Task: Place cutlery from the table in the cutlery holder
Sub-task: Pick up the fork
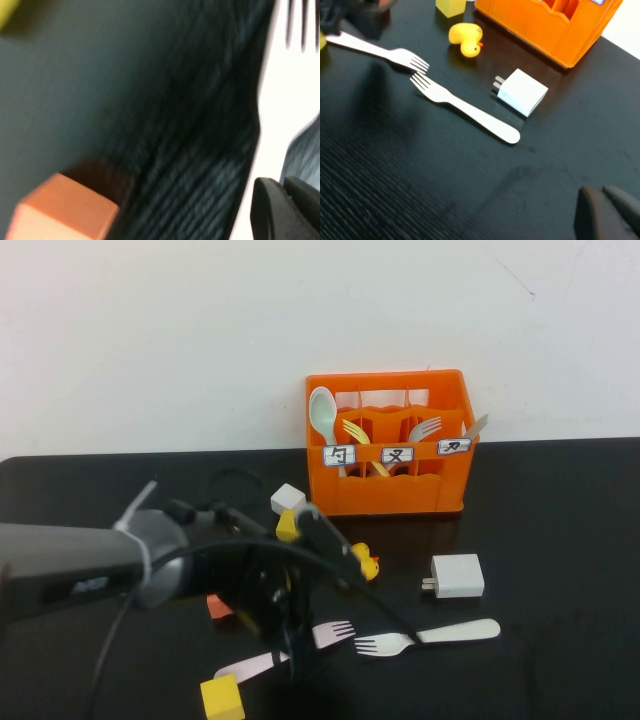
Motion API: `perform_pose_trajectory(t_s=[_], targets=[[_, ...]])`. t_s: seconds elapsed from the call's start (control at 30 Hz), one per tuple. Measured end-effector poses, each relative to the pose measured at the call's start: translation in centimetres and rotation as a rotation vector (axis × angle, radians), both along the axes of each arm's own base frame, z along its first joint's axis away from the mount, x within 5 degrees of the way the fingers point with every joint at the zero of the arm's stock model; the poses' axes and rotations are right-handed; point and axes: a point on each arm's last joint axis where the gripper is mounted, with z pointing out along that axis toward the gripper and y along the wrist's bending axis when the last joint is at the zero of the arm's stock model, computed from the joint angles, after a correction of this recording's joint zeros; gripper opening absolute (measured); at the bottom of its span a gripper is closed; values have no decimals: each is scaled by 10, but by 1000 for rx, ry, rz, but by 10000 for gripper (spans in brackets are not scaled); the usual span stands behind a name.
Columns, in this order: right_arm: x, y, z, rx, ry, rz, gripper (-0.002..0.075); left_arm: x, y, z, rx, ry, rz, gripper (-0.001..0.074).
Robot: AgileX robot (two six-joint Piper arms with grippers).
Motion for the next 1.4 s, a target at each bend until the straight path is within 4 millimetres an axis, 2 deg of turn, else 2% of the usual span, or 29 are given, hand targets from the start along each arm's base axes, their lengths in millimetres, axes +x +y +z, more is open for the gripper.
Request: perform_pose_trajectory(t_s=[0.17,0.33,0.5,0.7,0.77,0.97,1.03,1.17,1.4], targets=[[0,0,0,2,0,0,-2,3,-1,30,-131,-88,69,0],[0,0,0,5,2,1,-2,1,-1,42,-174,-106,95,-1],[0,0,0,9,2,0,-2,-2,0,34,-141,-36,113,-1],[0,1,0,11,2,0,-2,-3,-1,8,-104,59,146,13],[0,1,0,11,2,0,-2,-3,-1,-1,-86,85,149,65],[0,1,1,23,3,-2,-2,-4,1,-18,-34,132,139,345],[0,1,1,28,4,-3,-2,-3,1,-21,-13,127,122,388],[0,2,1,35,4,-4,-2,-2,3,-26,15,124,100,417],[0,2,1,35,4,-4,-2,-2,3,-27,19,116,92,419]])
